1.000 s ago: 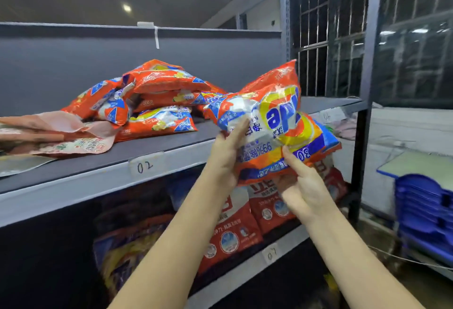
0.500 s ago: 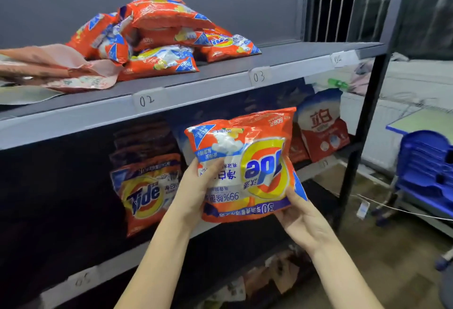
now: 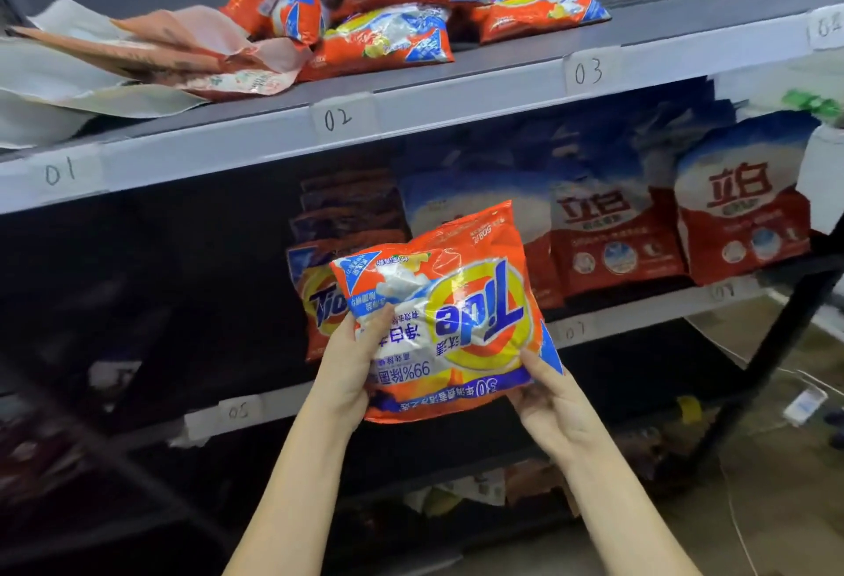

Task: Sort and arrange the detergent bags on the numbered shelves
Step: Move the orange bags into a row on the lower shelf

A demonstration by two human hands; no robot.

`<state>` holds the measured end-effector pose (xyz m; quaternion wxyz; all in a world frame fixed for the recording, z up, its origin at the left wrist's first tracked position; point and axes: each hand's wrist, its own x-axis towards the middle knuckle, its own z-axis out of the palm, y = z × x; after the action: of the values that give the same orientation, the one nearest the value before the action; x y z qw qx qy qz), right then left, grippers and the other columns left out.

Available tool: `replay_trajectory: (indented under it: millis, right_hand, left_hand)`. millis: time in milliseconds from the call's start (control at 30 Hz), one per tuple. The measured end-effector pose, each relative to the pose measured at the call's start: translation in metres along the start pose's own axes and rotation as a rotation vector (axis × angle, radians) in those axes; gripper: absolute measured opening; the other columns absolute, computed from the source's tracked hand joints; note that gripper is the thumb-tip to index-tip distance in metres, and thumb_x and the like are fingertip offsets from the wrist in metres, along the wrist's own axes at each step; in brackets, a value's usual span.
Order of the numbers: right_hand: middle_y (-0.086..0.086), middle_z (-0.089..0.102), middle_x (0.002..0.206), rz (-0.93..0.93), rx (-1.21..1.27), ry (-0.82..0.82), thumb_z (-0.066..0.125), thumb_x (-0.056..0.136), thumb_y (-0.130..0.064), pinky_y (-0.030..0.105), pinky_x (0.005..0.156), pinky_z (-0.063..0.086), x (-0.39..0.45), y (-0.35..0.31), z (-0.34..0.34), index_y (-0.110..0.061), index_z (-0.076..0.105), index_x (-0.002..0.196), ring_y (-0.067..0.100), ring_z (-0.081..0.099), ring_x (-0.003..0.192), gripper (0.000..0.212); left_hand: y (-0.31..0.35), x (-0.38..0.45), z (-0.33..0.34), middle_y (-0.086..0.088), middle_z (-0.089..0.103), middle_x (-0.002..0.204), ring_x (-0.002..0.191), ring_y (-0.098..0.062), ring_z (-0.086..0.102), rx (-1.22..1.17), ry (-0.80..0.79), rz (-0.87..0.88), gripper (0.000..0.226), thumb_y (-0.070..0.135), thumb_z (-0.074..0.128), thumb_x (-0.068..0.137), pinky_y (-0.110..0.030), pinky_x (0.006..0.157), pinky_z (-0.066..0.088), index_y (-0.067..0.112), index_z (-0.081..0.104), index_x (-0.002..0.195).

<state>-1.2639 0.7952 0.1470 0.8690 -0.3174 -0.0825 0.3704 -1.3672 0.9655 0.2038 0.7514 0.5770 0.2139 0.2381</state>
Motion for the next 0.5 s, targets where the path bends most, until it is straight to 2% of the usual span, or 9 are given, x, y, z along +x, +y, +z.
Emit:
replay_trajectory:
  millis: [133,167,233,300,333,400,500]
  right_hand:
    - [0.01,0.071,0.105,-0.02,0.005,-0.07,0.094,0.039,-0.037,0.032,0.071,0.058,0.017,0.001,0.026,-0.011,0.067,0.108,0.021,0.07,0.092,0.079]
    - [0.011,0.071,0.105,-0.033,-0.017,-0.088,0.091,0.046,-0.036,0.033,0.073,0.058,0.022,-0.001,0.034,-0.009,0.065,0.111,0.022,0.07,0.092,0.075]
    - [0.01,0.072,0.1,-0.069,-0.101,-0.124,0.078,0.066,-0.029,0.032,0.073,0.058,0.031,-0.005,0.052,-0.007,0.062,0.113,0.021,0.071,0.088,0.054]
    - [0.01,0.073,0.096,-0.08,-0.204,-0.16,0.066,0.074,-0.022,0.033,0.072,0.058,0.041,-0.007,0.068,-0.006,0.062,0.11,0.022,0.071,0.084,0.04]
    - [0.01,0.073,0.095,-0.073,-0.244,-0.179,0.066,0.073,-0.022,0.034,0.072,0.058,0.045,-0.007,0.076,-0.005,0.062,0.109,0.022,0.071,0.083,0.039]
    - [0.009,0.073,0.095,-0.056,-0.343,-0.198,0.064,0.075,-0.022,0.033,0.07,0.058,0.052,-0.007,0.092,-0.006,0.062,0.108,0.021,0.071,0.082,0.037]
    - [0.008,0.074,0.092,-0.05,-0.511,-0.185,0.062,0.081,-0.017,0.031,0.066,0.058,0.06,-0.006,0.114,-0.007,0.062,0.106,0.02,0.072,0.079,0.027]
  left_hand:
    - [-0.012,-0.003,-0.028,-0.006,0.071,0.107,0.097,-0.025,0.068,0.004,0.057,-0.058,0.047,0.038,0.058,0.077,-0.045,0.081,0.055,0.015,0.06,0.119]
    - [-0.016,-0.002,-0.036,-0.005,0.072,0.106,0.096,-0.024,0.068,-0.005,0.069,-0.056,0.045,0.035,0.057,0.079,-0.041,0.078,0.056,0.014,0.06,0.118]
    - [-0.022,0.0,-0.052,-0.004,0.072,0.096,0.084,-0.017,0.069,-0.077,0.137,-0.077,0.035,0.026,0.056,0.084,-0.028,0.069,0.056,0.01,0.061,0.114]
    - [-0.026,0.003,-0.067,-0.004,0.072,0.088,0.072,-0.011,0.068,-0.155,0.187,-0.138,0.025,0.021,0.052,0.093,-0.025,0.064,0.056,0.005,0.06,0.111]
    - [-0.027,0.005,-0.072,-0.005,0.072,0.088,0.073,-0.012,0.068,-0.192,0.196,-0.178,0.023,0.02,0.051,0.094,-0.026,0.065,0.056,0.005,0.06,0.109]
    - [-0.026,0.008,-0.085,-0.01,0.07,0.094,0.088,-0.019,0.066,-0.241,0.212,-0.262,0.019,0.019,0.055,0.093,-0.031,0.075,0.053,0.006,0.059,0.107]
    - [-0.013,0.015,-0.112,-0.013,0.064,0.105,0.098,-0.023,0.061,-0.237,0.331,-0.3,0.017,0.016,0.059,0.091,-0.032,0.082,0.048,0.006,0.058,0.105]
